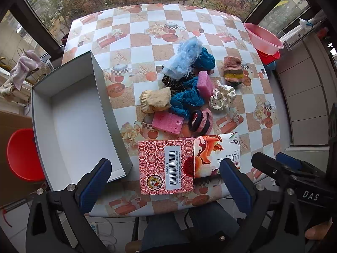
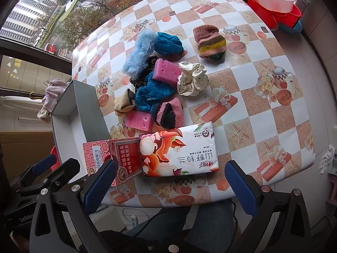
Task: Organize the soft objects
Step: 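Move both tools toward the pile of soft items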
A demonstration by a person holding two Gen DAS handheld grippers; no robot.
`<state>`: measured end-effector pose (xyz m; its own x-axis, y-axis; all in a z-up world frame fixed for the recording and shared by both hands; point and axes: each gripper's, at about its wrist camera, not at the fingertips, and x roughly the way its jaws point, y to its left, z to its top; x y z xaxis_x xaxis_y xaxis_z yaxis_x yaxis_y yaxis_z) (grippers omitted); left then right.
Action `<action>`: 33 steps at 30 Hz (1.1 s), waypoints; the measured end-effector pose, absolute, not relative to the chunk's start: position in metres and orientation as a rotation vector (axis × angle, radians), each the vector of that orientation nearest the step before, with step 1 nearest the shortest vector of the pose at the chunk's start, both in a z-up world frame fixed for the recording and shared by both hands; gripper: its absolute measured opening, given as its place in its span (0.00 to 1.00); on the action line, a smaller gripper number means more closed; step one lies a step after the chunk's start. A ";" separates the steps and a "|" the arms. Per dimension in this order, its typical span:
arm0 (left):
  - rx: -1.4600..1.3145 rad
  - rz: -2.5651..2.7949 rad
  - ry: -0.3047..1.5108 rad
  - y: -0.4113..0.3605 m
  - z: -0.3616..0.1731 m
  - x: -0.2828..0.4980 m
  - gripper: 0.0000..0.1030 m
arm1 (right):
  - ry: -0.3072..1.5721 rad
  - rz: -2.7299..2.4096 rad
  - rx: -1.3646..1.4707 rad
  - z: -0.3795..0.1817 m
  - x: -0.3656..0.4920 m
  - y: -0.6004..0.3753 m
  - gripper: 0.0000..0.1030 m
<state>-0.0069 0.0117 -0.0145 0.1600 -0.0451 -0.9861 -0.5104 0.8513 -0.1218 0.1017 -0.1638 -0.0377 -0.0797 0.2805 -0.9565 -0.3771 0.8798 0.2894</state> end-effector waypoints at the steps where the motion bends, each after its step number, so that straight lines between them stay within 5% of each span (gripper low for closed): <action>1: -0.488 0.352 1.387 0.012 -0.015 -0.007 0.99 | 1.561 0.545 -0.077 -0.038 0.101 -0.164 1.00; 33: -0.510 0.362 1.484 0.017 -0.039 0.005 0.99 | 1.643 0.505 -0.043 -0.062 0.111 -0.169 1.00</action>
<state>0.0046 0.0171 -0.0387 0.0648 -0.0787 -0.9948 -0.5276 0.8435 -0.1011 0.1113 -0.1692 -0.0622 -0.1476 0.2635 -0.9533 -0.3179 0.9001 0.2980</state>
